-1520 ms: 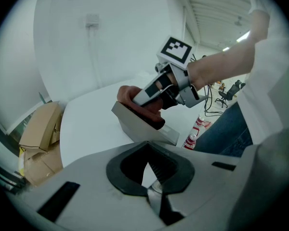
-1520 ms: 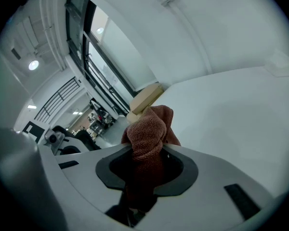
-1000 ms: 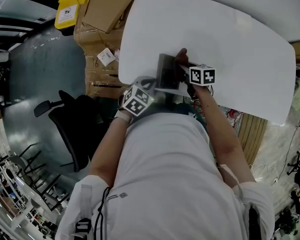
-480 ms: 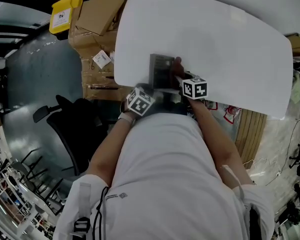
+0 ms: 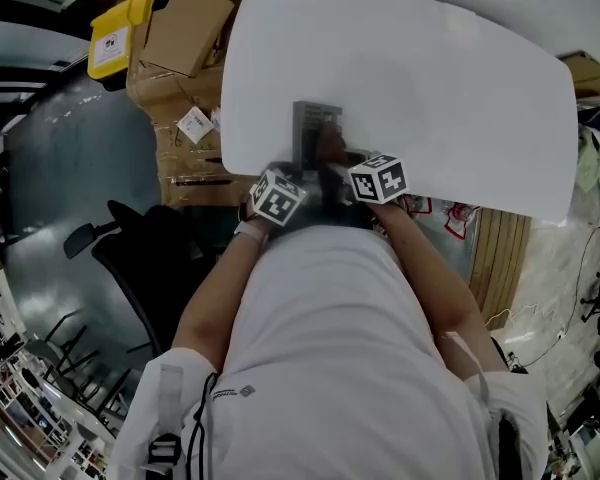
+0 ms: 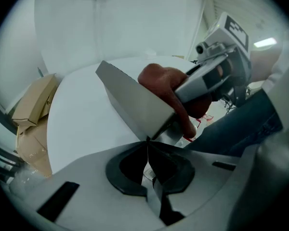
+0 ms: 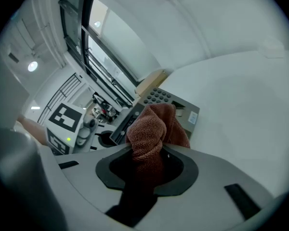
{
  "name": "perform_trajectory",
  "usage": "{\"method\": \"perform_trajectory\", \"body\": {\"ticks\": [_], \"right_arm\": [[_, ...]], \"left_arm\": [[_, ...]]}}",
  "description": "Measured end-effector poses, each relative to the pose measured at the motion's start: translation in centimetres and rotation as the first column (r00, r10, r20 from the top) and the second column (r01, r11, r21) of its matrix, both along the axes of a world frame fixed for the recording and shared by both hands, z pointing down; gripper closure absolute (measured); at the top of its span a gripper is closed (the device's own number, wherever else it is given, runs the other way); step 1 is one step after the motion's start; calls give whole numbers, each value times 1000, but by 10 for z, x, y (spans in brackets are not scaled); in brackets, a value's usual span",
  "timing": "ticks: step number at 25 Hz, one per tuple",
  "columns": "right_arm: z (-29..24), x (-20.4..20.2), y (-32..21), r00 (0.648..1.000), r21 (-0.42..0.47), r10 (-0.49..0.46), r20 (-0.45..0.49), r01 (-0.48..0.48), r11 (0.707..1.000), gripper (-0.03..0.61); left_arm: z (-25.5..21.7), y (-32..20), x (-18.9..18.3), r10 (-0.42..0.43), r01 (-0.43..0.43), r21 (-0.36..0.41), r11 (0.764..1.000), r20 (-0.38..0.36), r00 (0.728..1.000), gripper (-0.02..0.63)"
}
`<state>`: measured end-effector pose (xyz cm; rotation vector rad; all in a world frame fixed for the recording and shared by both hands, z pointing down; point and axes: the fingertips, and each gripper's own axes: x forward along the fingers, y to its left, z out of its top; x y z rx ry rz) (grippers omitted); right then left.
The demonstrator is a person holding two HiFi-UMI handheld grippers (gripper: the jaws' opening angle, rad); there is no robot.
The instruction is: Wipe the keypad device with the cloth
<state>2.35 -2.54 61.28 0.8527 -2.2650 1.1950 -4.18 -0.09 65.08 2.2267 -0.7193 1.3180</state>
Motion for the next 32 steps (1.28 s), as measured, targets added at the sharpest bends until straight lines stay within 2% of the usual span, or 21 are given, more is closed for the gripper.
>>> {"method": "perform_trajectory", "body": {"ticks": [4, 8, 11, 13, 15, 18, 23, 25, 28, 32], "right_arm": [[-27, -16, -1, 997, 31, -34, 71, 32, 999, 478], [-59, -11, -8, 991, 94, 41, 127, -54, 994, 478], [-82, 2, -8, 988, 156, 86, 127, -106, 982, 478], [-97, 12, -7, 987, 203, 110, 121, -133, 970, 477], [-115, 22, -3, 983, 253, 140, 122, -168, 953, 478], [-151, 34, 2, 973, 341, 182, 141, -220, 914, 478], [-205, 42, 18, 970, 482, 175, 166, -234, 844, 479], [-224, 47, 31, 967, 517, 166, 195, -245, 820, 478], [-245, 59, 54, 963, 556, 141, 229, -249, 793, 478], [-258, 70, 88, 965, 576, 97, 243, -224, 787, 479]], "left_arm": [[-3, 0, 2, -10, 10, -9, 1000, -48, 999, 601], [-13, 7, -9, -18, 18, -1, 1000, -119, 993, 601], [-27, 8, -27, -109, 107, -17, 994, -184, 977, 601], [-50, -1, -32, -158, 167, 11, 986, -271, 949, 601], [-87, -8, -31, -167, 201, 52, 978, -378, 910, 601], [-147, -13, -25, -109, 208, 134, 969, -524, 845, 601], [-213, -2, -22, -70, 285, 224, 932, -661, 747, 601], [-234, 10, -16, -58, 312, 257, 915, -681, 730, 601], [-259, 32, -4, -39, 338, 314, 887, -678, 734, 601], [-280, 68, 9, -62, 403, 356, 843, -680, 731, 601]]}}
